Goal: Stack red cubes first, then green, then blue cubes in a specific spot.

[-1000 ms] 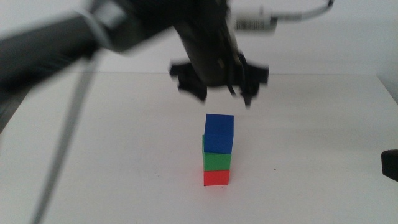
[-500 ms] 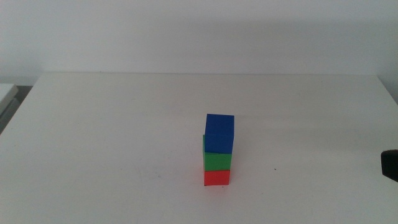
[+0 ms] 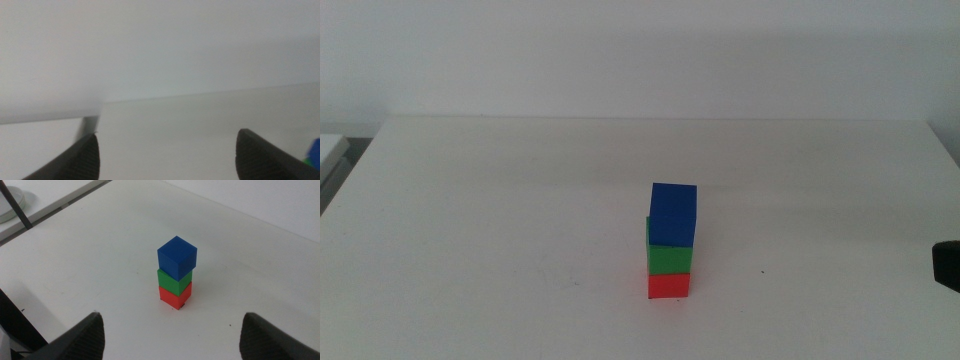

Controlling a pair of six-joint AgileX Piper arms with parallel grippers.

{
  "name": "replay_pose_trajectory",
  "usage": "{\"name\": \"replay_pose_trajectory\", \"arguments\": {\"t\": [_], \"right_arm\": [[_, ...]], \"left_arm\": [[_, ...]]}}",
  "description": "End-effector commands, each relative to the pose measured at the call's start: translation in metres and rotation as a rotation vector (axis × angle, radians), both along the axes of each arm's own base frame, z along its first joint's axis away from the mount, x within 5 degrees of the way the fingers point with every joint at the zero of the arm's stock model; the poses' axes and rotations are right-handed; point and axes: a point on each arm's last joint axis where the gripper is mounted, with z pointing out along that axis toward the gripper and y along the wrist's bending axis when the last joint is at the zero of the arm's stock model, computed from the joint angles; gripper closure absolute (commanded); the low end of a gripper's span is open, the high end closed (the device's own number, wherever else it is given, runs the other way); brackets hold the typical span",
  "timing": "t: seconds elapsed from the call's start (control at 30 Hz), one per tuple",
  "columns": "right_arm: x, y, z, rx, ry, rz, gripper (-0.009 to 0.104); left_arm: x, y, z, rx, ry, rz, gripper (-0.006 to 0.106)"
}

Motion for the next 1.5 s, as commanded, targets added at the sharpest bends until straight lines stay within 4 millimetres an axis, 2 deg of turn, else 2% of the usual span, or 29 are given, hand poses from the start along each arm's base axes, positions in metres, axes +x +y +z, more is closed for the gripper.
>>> {"name": "replay_pose_trajectory", "arguments": {"t": [0.0,0.3,0.4,0.47,0.57,0.63,0.73,0.8,0.9,1.03,1.2,1.33,1.47], "right_arm": [[0.0,0.0,0.0,0.003,-0.01,-0.002,0.004],[0.0,0.0,0.0,0.003,-0.01,-0.002,0.004],[0.0,0.0,0.0,0.003,-0.007,-0.001,0.004],[0.003,0.001,-0.008,-0.01,-0.011,-0.005,0.004],[0.006,0.001,-0.032,0.008,-0.08,-0.009,0.004],[0.01,0.003,-0.067,0.009,-0.094,-0.019,0.004],[0.011,0.0,-0.117,0.058,-0.023,-0.076,0.004],[0.011,-0.009,-0.148,0.036,-0.026,-0.146,0.004],[0.006,-0.027,-0.176,-0.003,-0.056,-0.262,0.004],[-0.004,-0.045,-0.191,0.029,-0.118,-0.429,0.004],[-0.015,-0.06,-0.194,0.071,-0.24,-0.624,0.004],[-0.018,-0.066,-0.202,0.101,-0.268,-0.739,0.004],[-0.016,-0.068,-0.202,0.124,-0.328,-0.775,0.004]], "left_arm": [[-0.006,-0.003,0.0,-0.046,-0.061,-0.023,0.009],[-0.008,-0.005,0.001,-0.072,-0.071,-0.042,0.009],[-0.004,-0.006,-0.007,-0.073,-0.033,-0.043,0.009],[0.002,-0.005,-0.018,-0.066,-0.011,-0.037,0.009],[0.0,-0.003,-0.041,-0.056,-0.091,-0.021,0.009],[-0.002,-0.004,-0.065,-0.086,-0.168,-0.027,0.009],[-0.001,-0.004,-0.11,-0.104,-0.21,-0.022,0.009],[-0.001,-0.004,-0.14,-0.104,-0.19,-0.018,0.009],[-0.003,-0.004,-0.182,-0.106,-0.16,-0.014,0.009],[-0.002,-0.003,-0.222,-0.124,-0.182,-0.007,0.009],[0.001,-0.002,-0.251,-0.126,-0.199,0.002,0.009],[0.002,-0.003,-0.256,-0.125,-0.185,0.003,0.009],[0.002,-0.002,-0.255,-0.126,-0.206,0.004,0.009]]}}
